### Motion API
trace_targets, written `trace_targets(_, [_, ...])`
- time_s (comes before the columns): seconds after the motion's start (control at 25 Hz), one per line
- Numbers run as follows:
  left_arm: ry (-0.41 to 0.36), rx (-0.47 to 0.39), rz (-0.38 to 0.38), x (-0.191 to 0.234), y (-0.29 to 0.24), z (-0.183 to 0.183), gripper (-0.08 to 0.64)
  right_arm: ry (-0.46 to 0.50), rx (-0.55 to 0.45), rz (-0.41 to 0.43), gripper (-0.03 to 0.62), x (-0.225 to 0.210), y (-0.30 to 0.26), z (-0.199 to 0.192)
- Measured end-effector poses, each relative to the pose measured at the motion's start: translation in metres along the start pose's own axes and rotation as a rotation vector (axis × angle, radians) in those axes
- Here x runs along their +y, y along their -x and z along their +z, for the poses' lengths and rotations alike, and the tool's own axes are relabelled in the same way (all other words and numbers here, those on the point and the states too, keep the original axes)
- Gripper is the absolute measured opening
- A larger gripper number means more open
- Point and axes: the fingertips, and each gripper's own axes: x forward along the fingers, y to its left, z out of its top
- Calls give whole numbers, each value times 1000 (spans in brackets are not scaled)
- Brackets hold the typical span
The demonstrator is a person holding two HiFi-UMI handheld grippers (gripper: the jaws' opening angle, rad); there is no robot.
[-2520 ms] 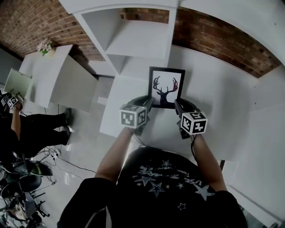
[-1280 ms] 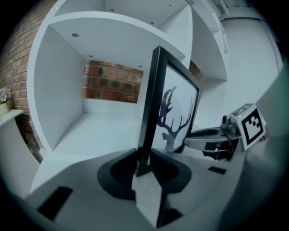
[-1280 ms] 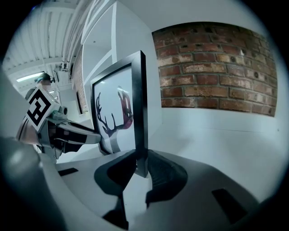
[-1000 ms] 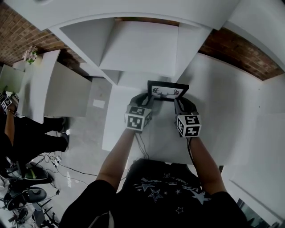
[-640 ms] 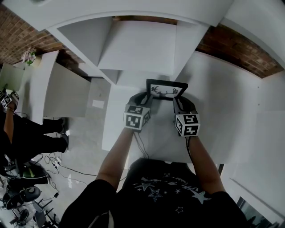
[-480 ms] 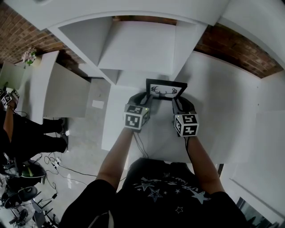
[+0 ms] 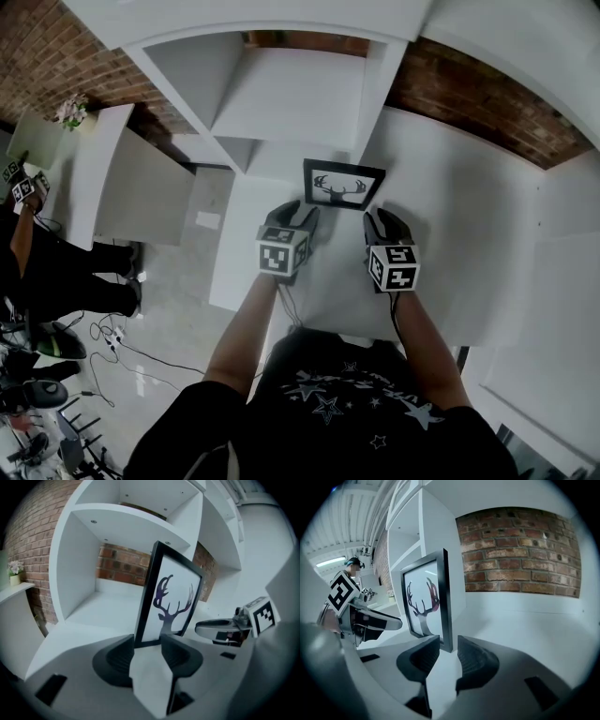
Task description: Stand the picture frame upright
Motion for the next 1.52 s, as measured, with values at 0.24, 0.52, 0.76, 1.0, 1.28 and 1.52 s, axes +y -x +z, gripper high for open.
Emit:
trace_targets(0.24, [4, -41, 48, -19, 19, -5, 168, 6, -10, 34, 110, -8, 27, -3])
trace_targets(0.52, [54, -136, 109, -51, 59, 5, 167, 34, -43, 94, 110, -10, 55, -3])
trace_targets(0.76, [62, -183, 141, -83, 82, 4, 167, 40, -81, 154, 110, -11, 79, 0])
trace_targets(1.0, [69, -197, 166, -122, 96, -12, 167, 35, -111, 202, 110, -19, 111, -2])
trace_targets(1.28, [76, -216, 185, -172, 105, -36, 167, 39, -109, 236, 109, -42, 152, -18])
trace_targets(1.52, [91, -247, 205, -214, 122, -51, 167, 97, -130, 301, 98, -40, 192, -30])
